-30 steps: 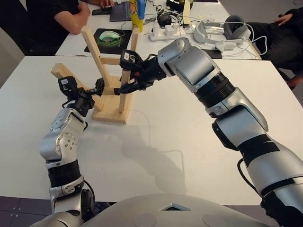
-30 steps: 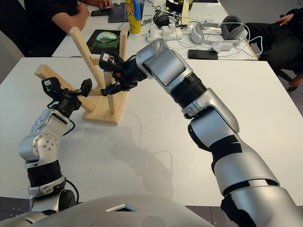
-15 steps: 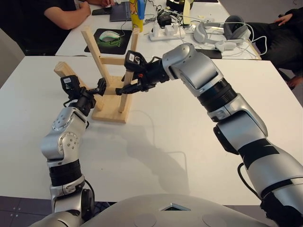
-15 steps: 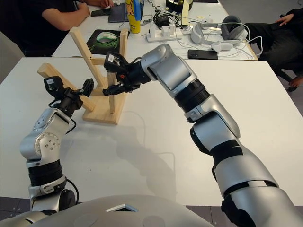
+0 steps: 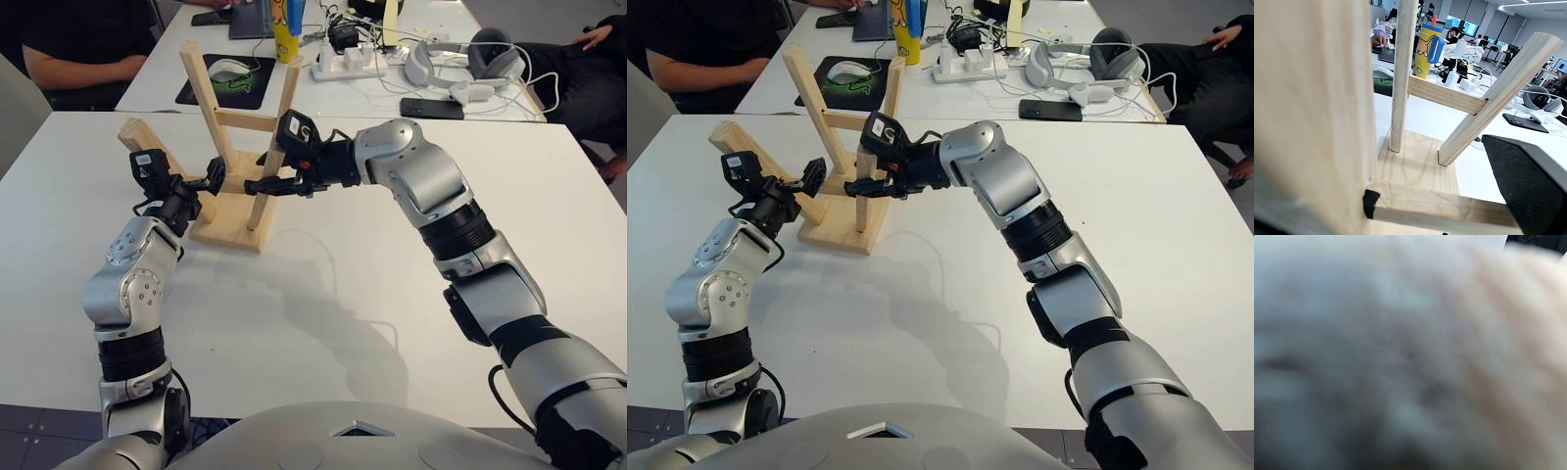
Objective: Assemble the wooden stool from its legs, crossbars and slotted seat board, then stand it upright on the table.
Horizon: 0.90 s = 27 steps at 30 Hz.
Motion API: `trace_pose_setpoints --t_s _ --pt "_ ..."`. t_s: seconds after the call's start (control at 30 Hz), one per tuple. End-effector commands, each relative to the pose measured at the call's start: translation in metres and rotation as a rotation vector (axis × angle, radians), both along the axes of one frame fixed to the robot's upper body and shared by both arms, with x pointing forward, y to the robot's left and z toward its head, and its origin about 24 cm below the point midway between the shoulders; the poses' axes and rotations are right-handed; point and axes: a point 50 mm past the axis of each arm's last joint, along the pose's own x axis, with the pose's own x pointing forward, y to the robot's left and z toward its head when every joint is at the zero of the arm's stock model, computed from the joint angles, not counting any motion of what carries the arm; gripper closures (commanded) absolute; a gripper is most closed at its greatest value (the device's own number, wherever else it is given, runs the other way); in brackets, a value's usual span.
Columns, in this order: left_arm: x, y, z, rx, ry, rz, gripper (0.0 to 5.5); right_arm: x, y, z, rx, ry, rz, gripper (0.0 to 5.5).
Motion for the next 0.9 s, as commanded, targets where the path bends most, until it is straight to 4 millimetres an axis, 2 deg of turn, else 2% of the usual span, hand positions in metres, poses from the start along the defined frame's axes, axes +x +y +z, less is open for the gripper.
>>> trace_pose_setpoints --t_s 0.03,0.23,0.37,0.53,0.6,0.77,0.9 --pt "-0.013 -0.096 -0.009 -0.210 0.044 -0.563 0.50 -0.003 0.022 -0.013 -0.187 -0.051 -0.066 2.99" --pt "-0.017 -0.098 -0.016 -0.226 0.055 -0.547 0.50 0.001 0.027 0.013 -0.150 -0.085 -0.073 2.11" --pt "-0.018 -0.100 -0.020 -0.236 0.061 -0.544 0.50 0.001 0.028 0.031 -0.047 -0.071 -0.081 1.52" --pt "-0.019 -0.101 -0.023 -0.240 0.061 -0.542 0.50 0.005 0.012 0.045 0.005 -0.084 -0.134 0.82" --pt "-0.018 -0.102 -0.022 -0.242 0.056 -0.543 0.50 0.008 -0.001 0.046 0.014 -0.078 -0.161 0.82" --pt "-0.016 -0.103 -0.022 -0.246 0.048 -0.539 0.50 0.004 -0.024 0.059 0.159 -0.021 -0.189 0.82" --pt "-0.018 -0.102 -0.022 -0.243 0.046 -0.534 0.50 -0.007 -0.028 0.048 0.154 0.007 -0.174 0.82"
